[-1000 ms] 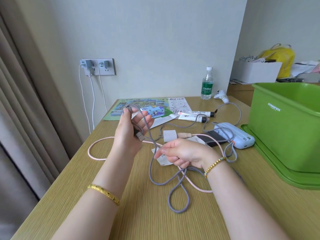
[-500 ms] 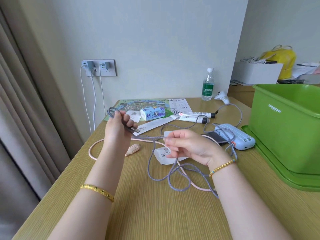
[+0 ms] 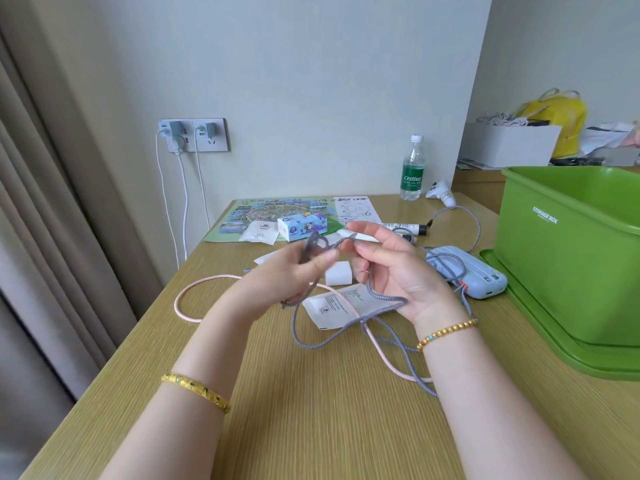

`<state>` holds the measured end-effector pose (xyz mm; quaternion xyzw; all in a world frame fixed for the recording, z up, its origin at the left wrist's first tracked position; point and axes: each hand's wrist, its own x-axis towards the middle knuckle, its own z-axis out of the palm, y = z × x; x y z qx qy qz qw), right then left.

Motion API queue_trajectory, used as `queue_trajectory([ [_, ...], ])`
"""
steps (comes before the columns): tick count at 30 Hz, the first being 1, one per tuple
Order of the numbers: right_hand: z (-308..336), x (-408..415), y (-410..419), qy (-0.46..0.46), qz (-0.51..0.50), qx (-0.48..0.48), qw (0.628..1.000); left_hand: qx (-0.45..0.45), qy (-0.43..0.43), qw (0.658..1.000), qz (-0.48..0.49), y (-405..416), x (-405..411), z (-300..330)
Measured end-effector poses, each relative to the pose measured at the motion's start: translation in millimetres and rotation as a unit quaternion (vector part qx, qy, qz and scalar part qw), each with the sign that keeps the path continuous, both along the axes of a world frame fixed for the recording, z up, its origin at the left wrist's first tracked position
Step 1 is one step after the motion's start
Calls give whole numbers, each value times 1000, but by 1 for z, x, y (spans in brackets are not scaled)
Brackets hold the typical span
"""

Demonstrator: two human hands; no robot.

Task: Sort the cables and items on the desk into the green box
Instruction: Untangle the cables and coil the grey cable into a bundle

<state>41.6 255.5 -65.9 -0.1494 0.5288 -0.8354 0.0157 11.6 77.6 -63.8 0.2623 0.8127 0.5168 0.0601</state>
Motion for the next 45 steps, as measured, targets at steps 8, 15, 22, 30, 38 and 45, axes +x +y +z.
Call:
queue_trajectory([
  [8, 0, 1, -1, -30, -18, 30, 999, -43, -71, 996, -23, 10, 3, -5],
  [15, 4, 6, -5, -109, 29, 5, 994, -10, 1, 990, 140, 13, -11, -13],
  [22, 4, 9, -5, -18, 68, 185, 980, 146, -63, 963, 220, -1, -29, -14],
  [30, 4, -1, 3, -45, -165, -14, 985, 451, -235, 861, -20, -1, -13, 3],
  [38, -9, 4, -22, -56, -72, 394, 914, 502, -201, 811, 224, 15, -20, -7],
  [45, -11, 7, -31, -58, 20, 448, 892, 496, -179, 819, 228, 12, -17, -6],
])
